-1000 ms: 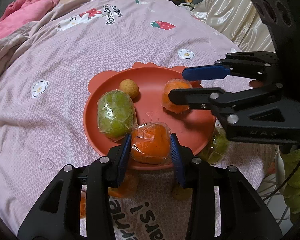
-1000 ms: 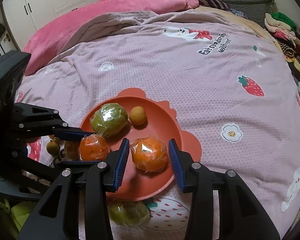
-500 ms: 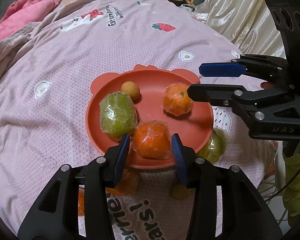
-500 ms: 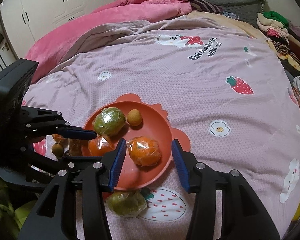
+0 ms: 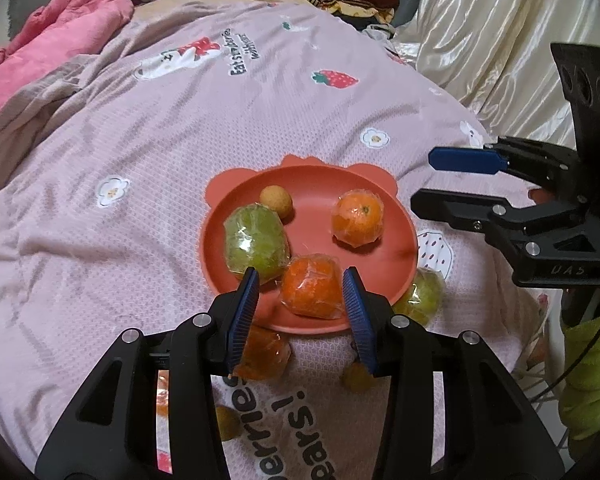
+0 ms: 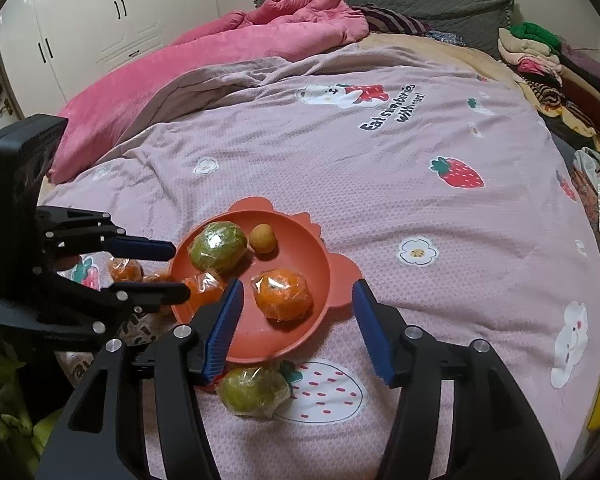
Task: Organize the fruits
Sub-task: 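Lift both open grippers up and back away from the plate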
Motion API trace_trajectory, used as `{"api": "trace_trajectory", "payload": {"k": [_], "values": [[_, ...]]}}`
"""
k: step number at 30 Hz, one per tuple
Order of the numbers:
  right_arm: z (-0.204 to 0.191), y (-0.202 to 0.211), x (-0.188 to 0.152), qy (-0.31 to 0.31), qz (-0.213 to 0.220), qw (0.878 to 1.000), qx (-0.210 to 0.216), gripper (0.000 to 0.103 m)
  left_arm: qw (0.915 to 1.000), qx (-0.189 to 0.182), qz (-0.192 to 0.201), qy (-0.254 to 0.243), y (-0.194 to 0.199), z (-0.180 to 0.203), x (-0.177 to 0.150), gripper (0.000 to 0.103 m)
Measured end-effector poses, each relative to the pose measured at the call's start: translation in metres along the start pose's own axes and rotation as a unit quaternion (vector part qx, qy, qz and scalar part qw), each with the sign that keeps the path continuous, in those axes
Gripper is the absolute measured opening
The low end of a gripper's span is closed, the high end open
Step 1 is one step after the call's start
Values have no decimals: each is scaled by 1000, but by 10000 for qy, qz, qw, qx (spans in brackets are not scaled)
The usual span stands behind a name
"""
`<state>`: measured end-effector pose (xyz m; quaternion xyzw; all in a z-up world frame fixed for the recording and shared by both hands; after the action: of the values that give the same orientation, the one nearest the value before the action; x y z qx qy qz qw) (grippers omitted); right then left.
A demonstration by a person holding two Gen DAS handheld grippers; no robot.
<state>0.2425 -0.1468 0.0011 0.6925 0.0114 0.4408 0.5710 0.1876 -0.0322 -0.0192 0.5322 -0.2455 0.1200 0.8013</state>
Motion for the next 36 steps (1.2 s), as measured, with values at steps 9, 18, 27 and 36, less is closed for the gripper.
{"api": "trace_trajectory", "payload": {"k": [9,18,27,36], "values": [[3,10,-3,-82,77,9999,-108,63,9998,33,192,29,21,-2,3,42],[5,21,-5,-140,176,9996,-198,70,9990,79,434,105,45,-8,6,52],[-1,34,-5,-119,291,9992,-229,76,9975,147,665,191,67,-14,6,62],[-6,48,-4,-90,401,9988,-269,82,9964,215,789,202,81,-13,3,72]]}}
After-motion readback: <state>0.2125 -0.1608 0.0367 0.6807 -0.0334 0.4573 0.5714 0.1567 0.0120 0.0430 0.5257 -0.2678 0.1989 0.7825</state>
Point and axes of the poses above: each gripper's, at about its wrist camera, not at the fingertips, and y roughly against the way its jaws point, z to its right, x to its top, the point moved 3 cm from there along -y, roughly the way its jaws point, and after that the axes turned 10 degrees about -x, right-handed, at the moved point
